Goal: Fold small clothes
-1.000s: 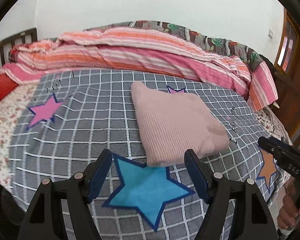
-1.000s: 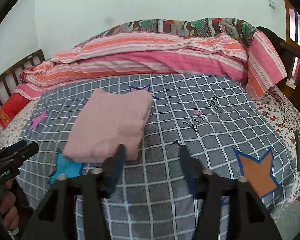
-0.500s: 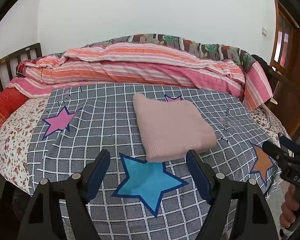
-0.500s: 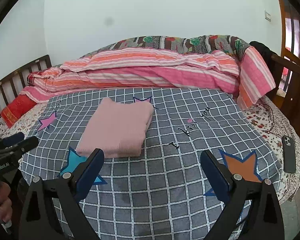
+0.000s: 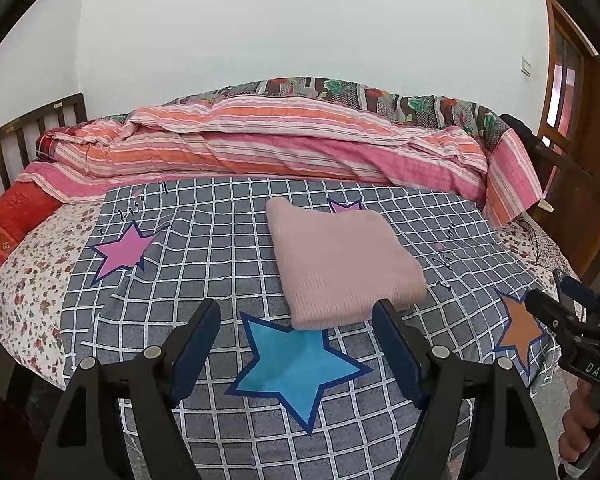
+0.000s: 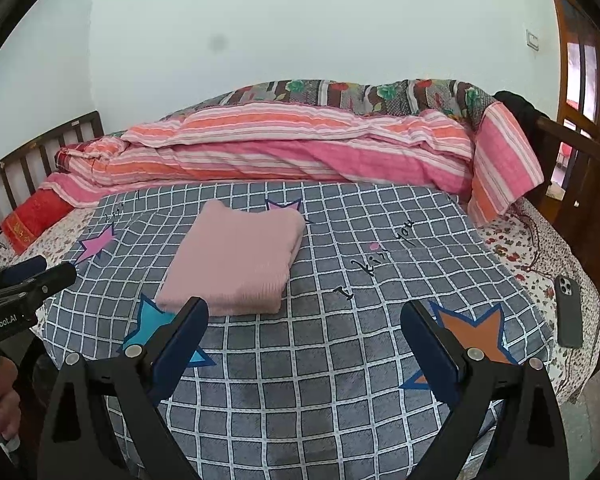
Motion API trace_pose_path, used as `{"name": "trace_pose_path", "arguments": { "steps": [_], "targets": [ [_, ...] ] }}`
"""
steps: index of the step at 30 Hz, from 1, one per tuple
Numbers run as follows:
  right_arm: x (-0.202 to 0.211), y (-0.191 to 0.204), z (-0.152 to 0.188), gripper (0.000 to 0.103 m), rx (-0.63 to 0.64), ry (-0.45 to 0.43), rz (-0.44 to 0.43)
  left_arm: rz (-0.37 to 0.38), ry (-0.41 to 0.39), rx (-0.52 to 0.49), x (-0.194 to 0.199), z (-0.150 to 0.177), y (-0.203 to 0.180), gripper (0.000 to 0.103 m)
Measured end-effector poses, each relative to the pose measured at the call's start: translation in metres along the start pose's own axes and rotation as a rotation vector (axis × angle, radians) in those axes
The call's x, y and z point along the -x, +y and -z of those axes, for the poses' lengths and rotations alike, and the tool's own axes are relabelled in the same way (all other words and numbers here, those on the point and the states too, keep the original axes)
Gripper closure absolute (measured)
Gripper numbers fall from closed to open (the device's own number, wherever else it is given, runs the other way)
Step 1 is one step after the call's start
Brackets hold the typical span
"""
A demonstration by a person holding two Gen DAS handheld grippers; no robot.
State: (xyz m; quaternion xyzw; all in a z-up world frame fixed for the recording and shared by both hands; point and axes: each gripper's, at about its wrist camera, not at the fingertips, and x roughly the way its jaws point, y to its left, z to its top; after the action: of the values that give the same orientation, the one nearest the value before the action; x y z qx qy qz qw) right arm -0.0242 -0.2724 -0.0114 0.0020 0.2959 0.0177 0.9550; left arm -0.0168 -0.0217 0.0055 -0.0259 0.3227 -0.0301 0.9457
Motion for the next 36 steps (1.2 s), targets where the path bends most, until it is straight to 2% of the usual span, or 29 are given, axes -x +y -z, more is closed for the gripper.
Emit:
{"name": "trace_pose_path", "arguments": {
  "steps": [36],
  "targets": [
    [0.0068,0.001,-0.0041,0.007,-0.01,-0.014,0.002,-0.002,0.004,0.003,0.0034,0.0029,0.0061,0.026]
  ]
}}
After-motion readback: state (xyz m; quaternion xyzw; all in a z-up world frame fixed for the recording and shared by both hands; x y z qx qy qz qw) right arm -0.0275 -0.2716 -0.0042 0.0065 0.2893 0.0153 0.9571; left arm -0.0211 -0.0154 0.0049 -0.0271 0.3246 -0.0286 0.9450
